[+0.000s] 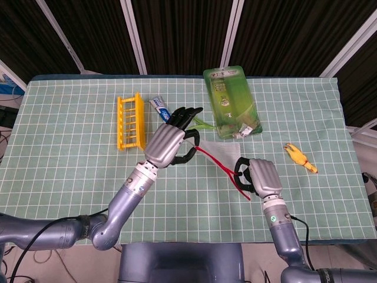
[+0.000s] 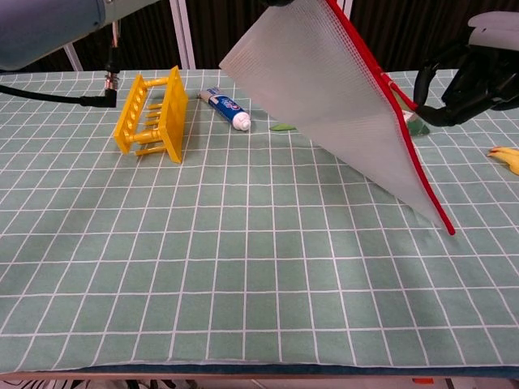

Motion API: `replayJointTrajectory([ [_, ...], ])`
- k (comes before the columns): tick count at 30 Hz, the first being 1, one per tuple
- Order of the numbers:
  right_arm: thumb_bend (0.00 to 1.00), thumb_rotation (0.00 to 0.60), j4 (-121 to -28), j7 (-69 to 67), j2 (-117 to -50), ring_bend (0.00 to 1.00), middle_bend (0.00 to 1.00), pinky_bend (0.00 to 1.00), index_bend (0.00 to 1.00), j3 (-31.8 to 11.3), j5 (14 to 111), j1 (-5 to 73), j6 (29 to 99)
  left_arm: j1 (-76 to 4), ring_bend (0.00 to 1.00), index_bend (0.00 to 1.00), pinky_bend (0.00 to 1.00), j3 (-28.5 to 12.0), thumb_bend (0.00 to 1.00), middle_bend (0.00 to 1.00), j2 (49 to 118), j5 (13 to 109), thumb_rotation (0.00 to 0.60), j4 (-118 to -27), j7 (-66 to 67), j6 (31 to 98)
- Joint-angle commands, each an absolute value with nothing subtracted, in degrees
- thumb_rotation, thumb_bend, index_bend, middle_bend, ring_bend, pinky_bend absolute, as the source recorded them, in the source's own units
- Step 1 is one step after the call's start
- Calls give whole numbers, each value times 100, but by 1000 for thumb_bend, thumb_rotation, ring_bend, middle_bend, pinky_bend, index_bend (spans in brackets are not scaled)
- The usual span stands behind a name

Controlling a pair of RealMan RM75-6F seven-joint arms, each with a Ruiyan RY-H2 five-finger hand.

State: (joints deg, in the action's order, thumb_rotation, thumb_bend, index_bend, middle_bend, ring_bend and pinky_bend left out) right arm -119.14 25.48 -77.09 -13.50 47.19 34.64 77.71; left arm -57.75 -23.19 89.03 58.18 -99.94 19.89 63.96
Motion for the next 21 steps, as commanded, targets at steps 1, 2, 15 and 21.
replayJointTrajectory([
  [1, 669, 600, -11855, 2445, -7581, 1000, 1000, 1000, 688, -1397, 4682, 3388, 7767, -5686, 0, 599, 0, -2323, 423, 53, 8733, 5809, 600, -9990, 1930, 6397],
  [2, 669, 600, -11841, 2421, -7547, 1000, 1000, 1000, 688, -1409, 4673, 3371, 7766, -5667, 0, 599, 0, -2321, 423, 53, 8694, 5810, 600, -9989, 1915, 6396],
  [15, 669, 600, -11703, 1919, -6925, 1000, 1000, 1000, 687, -1694, 4510, 3075, 7738, -5270, 0, 598, 0, -2221, 424, 55, 8081, 5847, 600, -9850, 1585, 6421],
  [21, 669, 600, -11626, 1719, -6727, 1000, 1000, 1000, 687, -1791, 4438, 2974, 7680, -5143, 0, 598, 0, -2164, 423, 54, 7930, 5852, 600, -9775, 1468, 6416],
])
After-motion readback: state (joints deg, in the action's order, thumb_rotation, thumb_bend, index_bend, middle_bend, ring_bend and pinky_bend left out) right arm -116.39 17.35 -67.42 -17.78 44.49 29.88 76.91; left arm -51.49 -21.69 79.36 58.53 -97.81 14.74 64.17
